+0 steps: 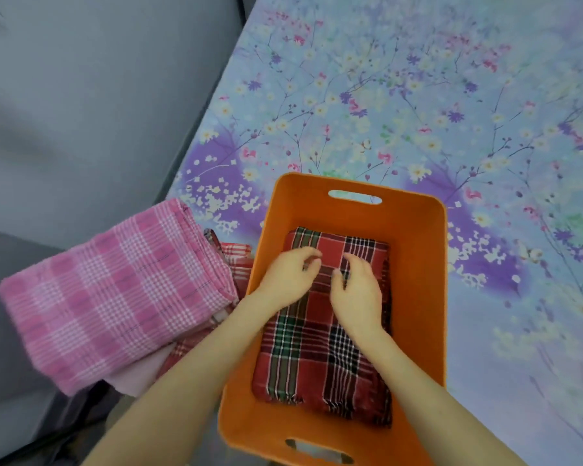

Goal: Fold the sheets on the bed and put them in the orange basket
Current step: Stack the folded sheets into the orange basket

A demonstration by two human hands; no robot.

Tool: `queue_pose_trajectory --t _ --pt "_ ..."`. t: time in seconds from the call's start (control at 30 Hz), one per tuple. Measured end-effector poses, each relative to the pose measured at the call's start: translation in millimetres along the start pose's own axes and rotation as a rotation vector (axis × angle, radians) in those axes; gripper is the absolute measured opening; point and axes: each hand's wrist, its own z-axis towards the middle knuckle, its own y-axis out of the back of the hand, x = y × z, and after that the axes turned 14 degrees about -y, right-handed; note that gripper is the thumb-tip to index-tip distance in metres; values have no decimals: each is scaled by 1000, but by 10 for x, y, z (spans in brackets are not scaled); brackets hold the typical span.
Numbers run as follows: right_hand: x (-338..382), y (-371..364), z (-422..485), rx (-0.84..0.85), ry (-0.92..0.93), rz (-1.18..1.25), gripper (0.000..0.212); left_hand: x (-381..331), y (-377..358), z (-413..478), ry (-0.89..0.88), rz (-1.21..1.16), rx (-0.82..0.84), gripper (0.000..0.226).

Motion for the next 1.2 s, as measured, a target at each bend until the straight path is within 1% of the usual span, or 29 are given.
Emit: queue_pose_trajectory --t 0.03,0.1,0.17,0.2,0.23,0.27,0.3,0.33,0.37,0.4,0.43,0.47,0.5,0.57,0.63,0.67,0.7,0.77,0.8,0.83,0.87,0.9,0.93,1.0,1.03,1.07,1.17,1.2 --pt "183 82 -172 13 32 90 40 -110 155 -238 -74 -62 -106 25" --pt "493 181 -477 89 61 247 37 -221 448 -673 -142 -87 -337 20" --pt "801 155 -721 171 142 303 36 -135 788 -1119 -82 14 -584 18" --pt "942 106 -806 211 181 278 38 -32 944 -1338 13 74 -715 17" --pt "1087 29 -878 249 210 233 39 109 1089 -1565 153 141 -855 18" --pt "1210 -74 -924 287 213 174 39 261 1205 -1775 325 199 -971 21" --pt "1299 -181 -943 315 197 108 40 437 1273 -1953 511 243 -1043 25" --pt "1391 -314 -963 336 167 37 41 602 1334 -2137 693 241 -1072 31" --pt "1436 -417 -952 336 124 -25 43 754 1343 -2267 841 194 -1053 38" --pt "1475 -535 -940 333 81 -71 44 889 1340 -2394 957 91 -1005 45" --pt "1519 -600 -931 323 46 -104 45 1000 1312 -2486 1014 -47 -947 52" --pt "1558 -680 -919 328 22 -142 47 1080 1295 -2568 1020 -223 -898 57" --pt "1604 -705 -922 343 -2 -180 47 1142 1274 -2609 983 -444 -876 60" --pt "1678 -743 -866 382 -37 -225 47 1198 1279 -2661 924 -942 -905 60" --pt "1752 -748 -826 380 -103 -182 45 1314 1308 -2688 912 -1277 -952 68" --pt "1764 -768 -796 362 -114 -171 44 1349 1316 -2693 921 -1357 -970 69" --pt "1798 -767 -814 349 -116 -184 43 1404 1333 -2722 918 -1394 -979 64" --pt "1816 -760 -813 345 -135 -185 41 1438 1352 -2714 857 -1346 -988 56" --pt "1832 -764 -822 352 -152 -157 38 1436 1377 -2719 823 -1313 -993 58" --pt "1852 -743 -829 376 -196 -83 33 1443 1394 -2712 791 -1291 -1011 60" --pt "1879 -726 -822 426 -277 35 27 1403 1440 -2706 780 -1280 -1028 60" --pt "1917 -675 -846 487 -373 172 23 1373 1473 -2690 762 -1299 -1047 54" --pt "1945 -621 -870 546 -455 277 26 1340 1514 -2678 766 -1319 -1052 46" --pt "2001 -495 -916 580 -509 372 40 1189 1640 -2625 745 -1356 -1023 28" --pt "2040 -430 -960 574 -496 402 41 1151 1709 -2608 718 -1355 -1022 23" --pt "2087 -351 -1016 569 -461 448 36 1085 1782 -2597 694 -1320 -1033 21" --pt "2101 -117 -1193 540 -314 513 7 821 2010 -2618 587 -1182 -1118 26" --pt "2030 12 -1219 520 -252 517 7 673 2071 -2602 540 -1111 -1128 23"
